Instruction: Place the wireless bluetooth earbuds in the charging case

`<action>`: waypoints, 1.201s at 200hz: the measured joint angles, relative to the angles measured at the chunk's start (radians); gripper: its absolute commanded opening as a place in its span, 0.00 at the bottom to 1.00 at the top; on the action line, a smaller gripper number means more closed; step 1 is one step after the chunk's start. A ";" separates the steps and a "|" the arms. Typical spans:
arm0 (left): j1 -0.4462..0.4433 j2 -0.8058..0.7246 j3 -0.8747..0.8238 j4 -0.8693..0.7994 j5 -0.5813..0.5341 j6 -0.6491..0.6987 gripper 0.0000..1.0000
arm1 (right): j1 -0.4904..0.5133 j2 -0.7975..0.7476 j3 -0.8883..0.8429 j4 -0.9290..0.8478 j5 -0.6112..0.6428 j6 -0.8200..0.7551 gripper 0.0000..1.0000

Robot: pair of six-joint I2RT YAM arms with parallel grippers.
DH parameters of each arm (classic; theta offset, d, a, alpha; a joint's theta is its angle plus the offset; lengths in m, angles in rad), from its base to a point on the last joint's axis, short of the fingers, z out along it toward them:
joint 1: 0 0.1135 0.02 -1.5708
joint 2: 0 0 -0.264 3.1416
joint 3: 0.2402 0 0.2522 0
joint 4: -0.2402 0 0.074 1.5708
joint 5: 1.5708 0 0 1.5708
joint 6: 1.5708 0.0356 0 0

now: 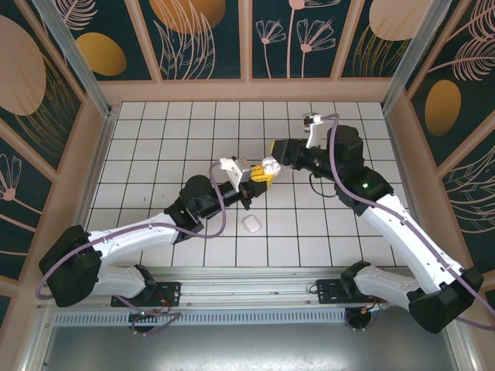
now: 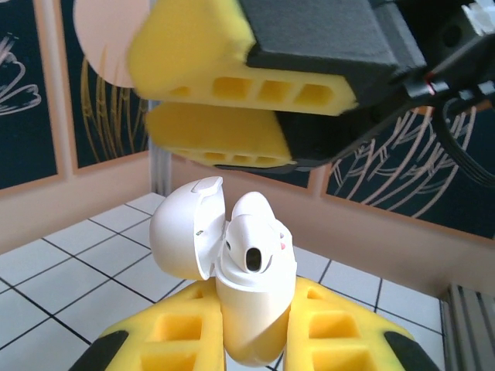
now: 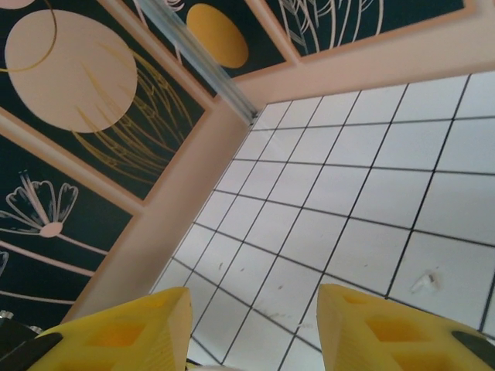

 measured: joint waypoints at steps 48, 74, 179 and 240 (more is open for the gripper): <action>0.000 0.000 0.001 -0.051 0.077 0.019 0.00 | -0.001 0.003 -0.038 0.003 -0.105 0.032 0.47; 0.000 0.000 0.003 -0.061 0.092 0.030 0.00 | -0.001 0.003 -0.050 -0.002 -0.150 0.032 0.47; 0.000 0.058 0.027 -0.108 0.108 0.044 0.00 | -0.015 0.079 -0.032 -0.025 -0.249 -0.008 0.45; 0.000 0.060 0.028 -0.113 0.112 0.044 0.00 | -0.016 0.082 -0.010 -0.068 -0.297 -0.049 0.45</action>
